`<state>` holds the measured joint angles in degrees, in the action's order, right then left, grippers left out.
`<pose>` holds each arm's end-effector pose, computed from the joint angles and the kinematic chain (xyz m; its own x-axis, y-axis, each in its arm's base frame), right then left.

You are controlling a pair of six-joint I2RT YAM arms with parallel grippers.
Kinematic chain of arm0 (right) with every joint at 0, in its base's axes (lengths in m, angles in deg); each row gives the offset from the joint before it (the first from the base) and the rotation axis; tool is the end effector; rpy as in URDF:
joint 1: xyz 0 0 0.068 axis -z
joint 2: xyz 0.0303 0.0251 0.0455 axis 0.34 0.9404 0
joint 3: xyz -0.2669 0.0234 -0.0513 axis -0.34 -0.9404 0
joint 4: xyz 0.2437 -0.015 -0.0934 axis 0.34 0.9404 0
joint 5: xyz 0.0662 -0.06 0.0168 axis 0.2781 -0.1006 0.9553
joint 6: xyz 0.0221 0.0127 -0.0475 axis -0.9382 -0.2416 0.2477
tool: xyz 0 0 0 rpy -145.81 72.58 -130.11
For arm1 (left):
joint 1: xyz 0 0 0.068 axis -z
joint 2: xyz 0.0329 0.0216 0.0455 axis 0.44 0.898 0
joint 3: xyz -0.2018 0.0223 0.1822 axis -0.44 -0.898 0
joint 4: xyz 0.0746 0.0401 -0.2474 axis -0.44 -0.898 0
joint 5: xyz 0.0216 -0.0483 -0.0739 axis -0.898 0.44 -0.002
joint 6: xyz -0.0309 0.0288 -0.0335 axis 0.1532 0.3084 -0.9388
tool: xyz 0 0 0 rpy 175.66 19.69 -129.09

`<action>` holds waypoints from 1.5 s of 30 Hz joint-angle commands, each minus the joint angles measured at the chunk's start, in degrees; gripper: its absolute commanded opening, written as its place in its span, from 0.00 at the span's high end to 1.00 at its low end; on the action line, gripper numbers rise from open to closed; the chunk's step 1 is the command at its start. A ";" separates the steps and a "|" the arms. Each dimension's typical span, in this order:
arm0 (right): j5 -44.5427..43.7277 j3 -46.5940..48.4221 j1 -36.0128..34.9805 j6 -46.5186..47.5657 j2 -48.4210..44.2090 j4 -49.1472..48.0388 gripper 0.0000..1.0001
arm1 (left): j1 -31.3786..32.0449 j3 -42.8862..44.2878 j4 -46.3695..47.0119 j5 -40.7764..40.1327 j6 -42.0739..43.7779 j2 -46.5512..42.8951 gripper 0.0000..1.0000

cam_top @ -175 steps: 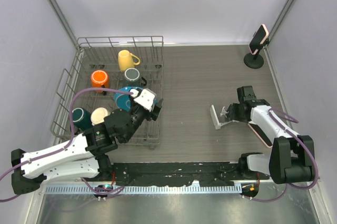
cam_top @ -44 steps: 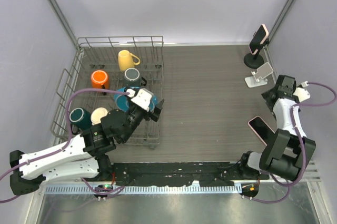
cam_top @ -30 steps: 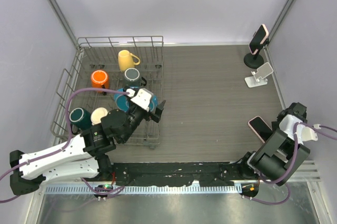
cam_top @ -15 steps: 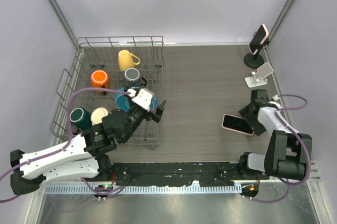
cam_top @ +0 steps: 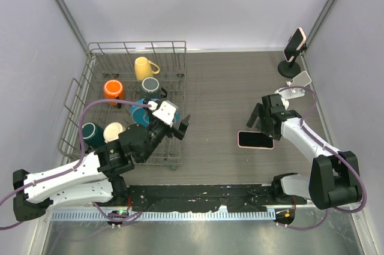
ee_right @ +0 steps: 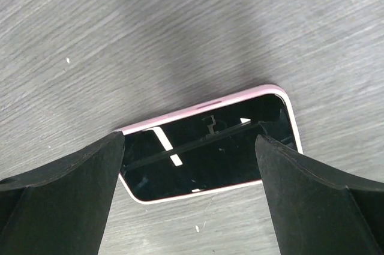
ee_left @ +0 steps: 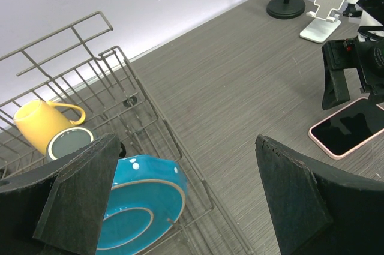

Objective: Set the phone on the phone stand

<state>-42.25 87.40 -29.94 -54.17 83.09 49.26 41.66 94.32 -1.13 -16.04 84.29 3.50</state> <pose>0.2269 0.0346 0.1924 -0.7732 0.4318 -0.4644 0.4122 0.8988 0.1494 0.0914 -0.1678 0.3596 0.0584 0.1002 -0.9932 0.5203 0.8461 0.1160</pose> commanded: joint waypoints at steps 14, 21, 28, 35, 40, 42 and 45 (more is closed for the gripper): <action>6.15 -3.01 15.25 4.94 -0.72 -5.12 0.01 | 0.17 1.17 1.36 0.50 -0.04 -1.10 0.00; 11.05 -3.79 14.90 4.69 0.43 -4.06 0.02 | 0.17 1.35 1.10 0.85 -0.57 -1.36 0.00; 13.64 -4.06 7.11 1.80 0.88 -2.40 0.02 | 0.17 1.35 0.92 0.94 -0.66 -1.28 0.00; 15.91 -7.13 -14.51 -14.63 -4.83 -0.90 0.02 | 0.26 1.26 1.27 0.41 -0.13 -1.28 0.00; 18.28 -6.18 -28.59 -18.97 -8.35 -4.77 0.02 | 0.17 1.35 1.10 0.68 -0.31 -1.01 0.00; 16.72 -2.32 -28.61 -11.17 -8.36 -2.50 0.02 | 0.17 1.44 1.10 0.59 -0.22 -0.93 0.00; 7.10 5.41 -28.17 1.98 -4.94 4.42 0.01 | 0.17 1.35 1.18 0.33 -0.04 -1.01 0.00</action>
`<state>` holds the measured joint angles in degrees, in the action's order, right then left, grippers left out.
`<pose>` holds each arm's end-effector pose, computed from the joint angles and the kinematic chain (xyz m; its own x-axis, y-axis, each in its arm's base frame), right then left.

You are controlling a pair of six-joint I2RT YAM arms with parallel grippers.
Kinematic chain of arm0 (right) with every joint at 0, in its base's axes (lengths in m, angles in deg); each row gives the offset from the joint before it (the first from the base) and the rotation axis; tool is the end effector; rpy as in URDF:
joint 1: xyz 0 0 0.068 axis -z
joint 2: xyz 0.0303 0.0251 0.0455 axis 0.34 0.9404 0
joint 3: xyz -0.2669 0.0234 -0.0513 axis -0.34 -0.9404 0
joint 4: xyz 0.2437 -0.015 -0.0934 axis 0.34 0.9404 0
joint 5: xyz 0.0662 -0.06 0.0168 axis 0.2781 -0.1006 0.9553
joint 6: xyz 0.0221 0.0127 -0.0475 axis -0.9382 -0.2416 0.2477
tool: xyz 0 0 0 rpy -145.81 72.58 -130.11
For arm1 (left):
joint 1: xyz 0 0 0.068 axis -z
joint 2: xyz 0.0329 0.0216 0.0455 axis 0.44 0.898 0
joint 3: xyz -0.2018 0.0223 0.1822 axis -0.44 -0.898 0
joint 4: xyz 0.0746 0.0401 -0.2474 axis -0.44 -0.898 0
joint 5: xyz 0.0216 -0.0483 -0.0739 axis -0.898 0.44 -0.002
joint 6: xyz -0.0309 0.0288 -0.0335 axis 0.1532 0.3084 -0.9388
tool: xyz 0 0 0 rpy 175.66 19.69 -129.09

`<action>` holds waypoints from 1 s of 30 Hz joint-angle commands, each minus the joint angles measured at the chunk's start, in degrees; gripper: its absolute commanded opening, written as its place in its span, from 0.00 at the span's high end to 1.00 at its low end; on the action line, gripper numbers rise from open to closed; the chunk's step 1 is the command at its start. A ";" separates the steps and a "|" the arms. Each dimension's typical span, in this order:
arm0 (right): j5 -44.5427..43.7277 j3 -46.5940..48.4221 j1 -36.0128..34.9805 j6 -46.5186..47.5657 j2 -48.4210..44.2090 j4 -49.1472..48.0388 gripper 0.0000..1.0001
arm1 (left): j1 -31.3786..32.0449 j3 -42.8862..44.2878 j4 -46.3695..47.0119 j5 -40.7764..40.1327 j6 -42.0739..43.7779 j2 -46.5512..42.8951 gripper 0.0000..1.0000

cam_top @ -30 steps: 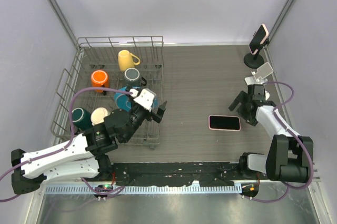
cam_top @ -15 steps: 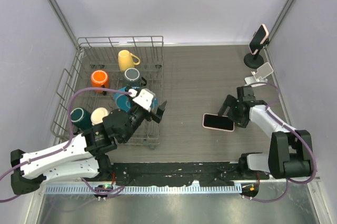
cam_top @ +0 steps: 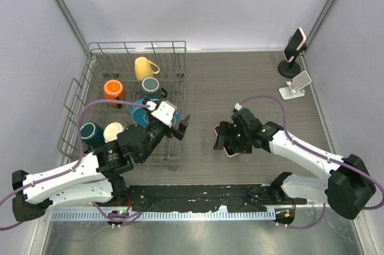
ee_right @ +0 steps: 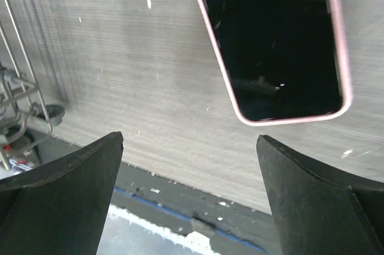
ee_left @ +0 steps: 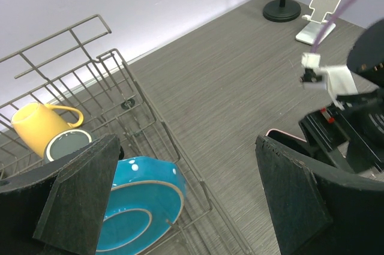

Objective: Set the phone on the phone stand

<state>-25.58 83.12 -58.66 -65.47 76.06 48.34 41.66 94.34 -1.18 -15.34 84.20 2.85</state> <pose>0.1599 0.1345 0.1954 -0.9467 0.1522 -0.2839 0.0075 0.8915 0.4530 0.0901 -0.1655 0.3615 0.0628 0.0882 -0.9941 0.5303 0.8409 0.1081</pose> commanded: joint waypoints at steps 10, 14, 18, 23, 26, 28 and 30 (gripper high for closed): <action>-6.14 30.53 8.46 39.86 28.38 15.22 0.01 | 0.17 1.15 1.49 -1.34 0.92 -0.09 0.00; 0.35 32.48 8.29 43.22 33.66 14.34 0.01 | 0.17 1.07 1.67 -1.60 1.27 -0.62 0.00; -1.72 31.25 7.41 43.32 34.81 11.88 0.01 | 0.17 1.06 1.75 -1.52 1.28 -0.80 0.00; -1.20 30.20 7.32 44.11 34.63 11.88 0.01 | 0.17 1.24 1.49 -1.08 0.84 -1.15 0.00; -1.11 29.76 7.06 44.72 35.16 12.50 0.01 | 0.17 1.24 1.49 -0.99 0.84 -1.50 0.00; -2.86 29.67 6.62 44.46 35.77 12.41 0.01 | 0.17 1.24 1.49 -1.25 0.84 -1.59 0.00; -4.36 29.49 5.92 44.02 36.21 11.97 0.01 | 0.17 1.15 1.49 -1.25 0.84 -1.68 0.00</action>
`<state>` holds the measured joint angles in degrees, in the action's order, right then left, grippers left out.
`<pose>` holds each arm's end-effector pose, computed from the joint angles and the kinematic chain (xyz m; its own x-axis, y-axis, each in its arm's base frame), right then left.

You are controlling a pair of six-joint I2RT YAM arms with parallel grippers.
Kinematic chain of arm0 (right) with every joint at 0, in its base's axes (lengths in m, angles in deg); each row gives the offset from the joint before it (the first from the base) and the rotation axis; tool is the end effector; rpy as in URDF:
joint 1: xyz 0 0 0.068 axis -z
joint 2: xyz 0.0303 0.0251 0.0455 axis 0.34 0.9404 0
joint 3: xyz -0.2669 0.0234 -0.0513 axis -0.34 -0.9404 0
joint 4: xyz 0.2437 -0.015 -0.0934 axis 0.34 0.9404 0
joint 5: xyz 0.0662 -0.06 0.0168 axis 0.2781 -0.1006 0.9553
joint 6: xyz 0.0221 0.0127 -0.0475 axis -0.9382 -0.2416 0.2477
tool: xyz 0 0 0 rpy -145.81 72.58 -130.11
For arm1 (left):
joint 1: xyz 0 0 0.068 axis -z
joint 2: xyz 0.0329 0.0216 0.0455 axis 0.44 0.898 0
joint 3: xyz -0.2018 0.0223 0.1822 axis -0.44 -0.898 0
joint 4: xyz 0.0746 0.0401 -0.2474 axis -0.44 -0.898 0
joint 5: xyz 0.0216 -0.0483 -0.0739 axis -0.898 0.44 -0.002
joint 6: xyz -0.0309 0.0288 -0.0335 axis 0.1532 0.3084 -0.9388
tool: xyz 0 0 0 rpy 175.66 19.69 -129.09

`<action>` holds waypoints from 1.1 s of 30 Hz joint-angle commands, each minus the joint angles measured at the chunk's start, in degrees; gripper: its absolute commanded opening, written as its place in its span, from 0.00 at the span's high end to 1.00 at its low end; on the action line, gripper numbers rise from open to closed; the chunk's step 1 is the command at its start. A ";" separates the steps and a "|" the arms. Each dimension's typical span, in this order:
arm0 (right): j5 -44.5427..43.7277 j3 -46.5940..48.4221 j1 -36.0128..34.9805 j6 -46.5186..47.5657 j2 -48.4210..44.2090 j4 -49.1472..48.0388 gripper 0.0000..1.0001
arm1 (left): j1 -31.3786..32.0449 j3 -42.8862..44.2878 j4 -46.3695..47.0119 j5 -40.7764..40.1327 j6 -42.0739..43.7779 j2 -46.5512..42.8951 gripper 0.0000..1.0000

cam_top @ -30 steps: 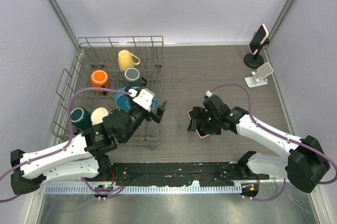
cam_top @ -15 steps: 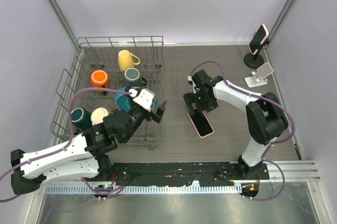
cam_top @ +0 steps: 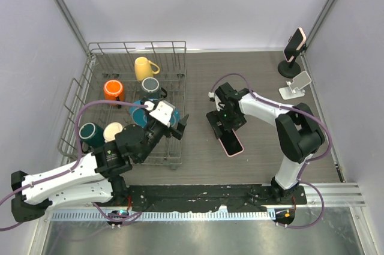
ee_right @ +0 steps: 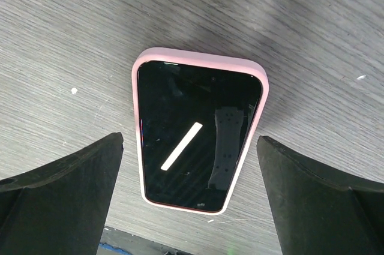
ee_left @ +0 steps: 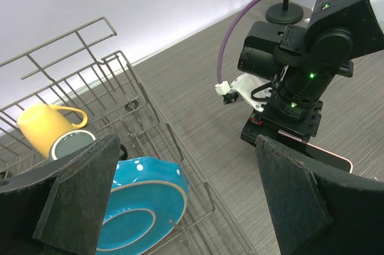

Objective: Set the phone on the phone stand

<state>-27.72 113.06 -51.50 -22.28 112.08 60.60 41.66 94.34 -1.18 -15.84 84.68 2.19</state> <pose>0.2797 0.1762 0.1768 -0.8535 -0.4708 -0.2235 -0.5008 0.8595 0.1020 0.0892 -0.1626 0.3634 0.0707 0.0852 -0.9939 0.5219 0.8459 0.1097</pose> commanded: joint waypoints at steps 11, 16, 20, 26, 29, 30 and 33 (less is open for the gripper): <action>-7.85 -0.36 -4.24 -5.30 2.74 -1.52 0.01 | 0.17 1.24 1.49 -0.84 0.36 -1.02 0.00; -11.53 -0.98 -5.03 -14.09 4.76 -0.30 0.03 | 0.17 1.24 1.49 -1.01 0.53 -1.11 0.00; -15.57 -2.91 -6.96 -18.50 5.99 0.67 0.08 | 0.17 1.15 1.49 -0.93 0.44 -1.02 0.00; -16.99 -4.41 -7.93 -19.47 6.26 -0.55 0.33 | 0.17 1.33 1.40 -0.75 0.27 -0.76 0.00; -18.83 -3.88 -7.93 -22.10 5.73 -1.43 0.71 | 0.17 1.24 1.40 -0.84 0.36 -0.67 0.00; -19.18 -3.62 -7.93 -23.15 5.56 -1.70 0.83 | 0.17 1.24 1.40 -0.84 0.36 -0.67 0.00; -23.13 -2.56 -7.93 -27.81 4.50 -1.88 1.00 | 0.17 1.24 1.49 -1.01 0.53 -0.58 0.00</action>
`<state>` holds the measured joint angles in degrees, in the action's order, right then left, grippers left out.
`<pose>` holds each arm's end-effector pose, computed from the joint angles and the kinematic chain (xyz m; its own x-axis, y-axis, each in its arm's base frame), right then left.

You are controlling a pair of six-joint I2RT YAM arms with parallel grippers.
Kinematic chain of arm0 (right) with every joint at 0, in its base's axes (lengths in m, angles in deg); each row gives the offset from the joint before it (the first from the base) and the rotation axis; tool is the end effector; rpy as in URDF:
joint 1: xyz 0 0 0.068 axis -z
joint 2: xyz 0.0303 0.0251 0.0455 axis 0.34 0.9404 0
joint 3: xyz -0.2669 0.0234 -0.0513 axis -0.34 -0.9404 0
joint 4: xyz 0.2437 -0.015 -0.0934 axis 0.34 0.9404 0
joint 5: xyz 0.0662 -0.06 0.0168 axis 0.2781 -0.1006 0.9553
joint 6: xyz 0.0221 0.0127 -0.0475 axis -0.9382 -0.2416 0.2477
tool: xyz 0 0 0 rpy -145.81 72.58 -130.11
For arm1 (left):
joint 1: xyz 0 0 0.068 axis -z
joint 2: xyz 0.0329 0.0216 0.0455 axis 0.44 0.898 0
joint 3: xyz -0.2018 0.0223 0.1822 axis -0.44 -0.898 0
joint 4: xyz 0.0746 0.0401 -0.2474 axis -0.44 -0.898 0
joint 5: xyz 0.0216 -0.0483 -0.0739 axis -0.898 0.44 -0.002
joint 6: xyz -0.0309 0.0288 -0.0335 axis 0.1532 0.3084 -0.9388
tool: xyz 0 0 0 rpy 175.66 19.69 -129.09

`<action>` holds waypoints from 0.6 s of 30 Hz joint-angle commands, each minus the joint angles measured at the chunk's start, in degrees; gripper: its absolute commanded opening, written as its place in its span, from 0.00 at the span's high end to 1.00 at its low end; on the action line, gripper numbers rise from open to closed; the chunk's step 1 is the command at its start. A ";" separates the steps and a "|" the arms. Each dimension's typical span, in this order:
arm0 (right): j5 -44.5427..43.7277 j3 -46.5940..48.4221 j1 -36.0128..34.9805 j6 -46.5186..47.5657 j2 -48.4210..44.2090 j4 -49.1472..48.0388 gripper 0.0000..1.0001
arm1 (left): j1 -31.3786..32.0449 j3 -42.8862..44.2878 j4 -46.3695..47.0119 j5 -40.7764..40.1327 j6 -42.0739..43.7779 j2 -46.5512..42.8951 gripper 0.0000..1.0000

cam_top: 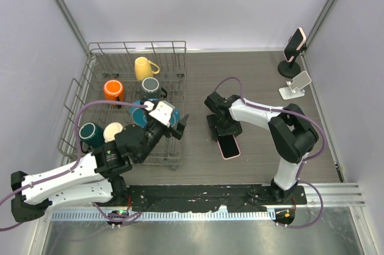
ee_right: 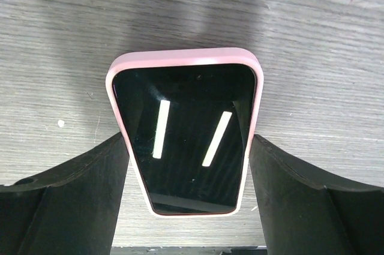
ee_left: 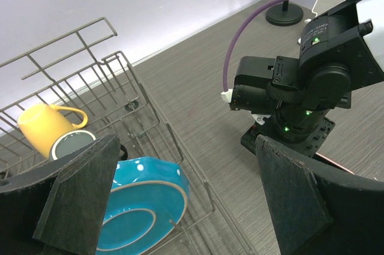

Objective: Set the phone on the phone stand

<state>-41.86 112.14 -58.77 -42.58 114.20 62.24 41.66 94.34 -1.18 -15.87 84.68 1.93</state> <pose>0.2573 0.2006 0.1610 -0.9441 -0.2658 -0.1949 -0.2546 0.9637 -0.0809 0.0887 -0.1615 0.3642 0.0723 0.0811 -0.9941 0.5213 0.8467 0.1070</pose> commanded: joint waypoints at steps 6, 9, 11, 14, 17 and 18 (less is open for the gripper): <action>-23.65 -0.59 -0.66 -25.32 -0.69 -0.98 1.00 | 0.17 1.15 1.49 -0.90 0.53 -0.32 0.00; -32.00 -0.41 -0.66 -38.00 -3.41 5.45 1.00 | 0.17 1.15 1.58 -1.08 0.53 -0.14 0.00; -34.56 -0.15 -0.66 -44.81 -5.87 6.32 0.99 | 0.17 1.15 1.58 -1.08 0.62 -0.32 0.00; -40.80 2.74 0.22 -51.62 -6.76 11.86 1.00 | 0.17 1.15 1.58 -0.91 0.53 -0.23 0.00; -45.64 6.17 0.31 -54.27 -6.67 13.27 1.00 | 0.17 1.15 1.58 -0.99 0.53 -0.32 0.00; -47.04 7.22 0.40 -54.88 -6.50 13.10 1.00 | 0.17 1.15 1.58 -1.08 0.62 -0.32 0.00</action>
<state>-75.15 113.72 -58.84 -87.28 110.83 72.56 41.66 94.34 -1.18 -15.87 84.68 1.93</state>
